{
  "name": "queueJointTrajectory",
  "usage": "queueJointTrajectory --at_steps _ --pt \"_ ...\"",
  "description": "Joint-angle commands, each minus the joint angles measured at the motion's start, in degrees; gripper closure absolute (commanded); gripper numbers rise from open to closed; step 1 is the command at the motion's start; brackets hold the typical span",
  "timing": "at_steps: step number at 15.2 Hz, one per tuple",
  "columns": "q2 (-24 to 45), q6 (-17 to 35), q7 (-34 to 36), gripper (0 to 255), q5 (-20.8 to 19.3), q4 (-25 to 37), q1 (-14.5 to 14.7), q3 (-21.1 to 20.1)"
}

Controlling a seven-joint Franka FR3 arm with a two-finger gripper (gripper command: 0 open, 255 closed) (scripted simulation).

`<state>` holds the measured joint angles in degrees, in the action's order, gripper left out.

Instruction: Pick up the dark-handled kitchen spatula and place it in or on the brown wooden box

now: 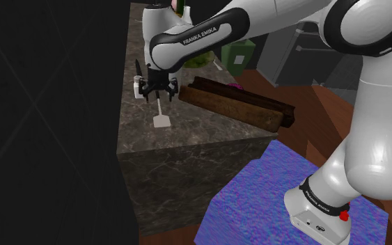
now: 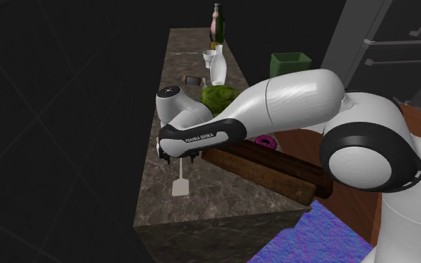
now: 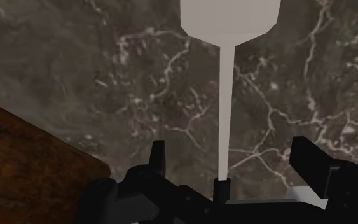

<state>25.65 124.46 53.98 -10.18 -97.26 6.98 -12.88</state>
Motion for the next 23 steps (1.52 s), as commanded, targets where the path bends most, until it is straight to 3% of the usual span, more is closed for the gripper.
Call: queueJointTrajectory --at_steps 1,8,9,18,23 --pt "0.5 0.7 0.1 0 -0.2 -0.1 0.0 0.1" --pt "0.5 0.7 0.1 0 -0.2 -0.1 0.0 0.1" --pt "0.5 0.7 0.1 255 -0.2 -0.1 0.0 0.1" --pt "0.5 0.7 0.1 255 -0.2 -0.1 0.0 0.1" --pt "-1.1 -2.4 -0.4 255 0.5 1.4 -0.1 -0.2"
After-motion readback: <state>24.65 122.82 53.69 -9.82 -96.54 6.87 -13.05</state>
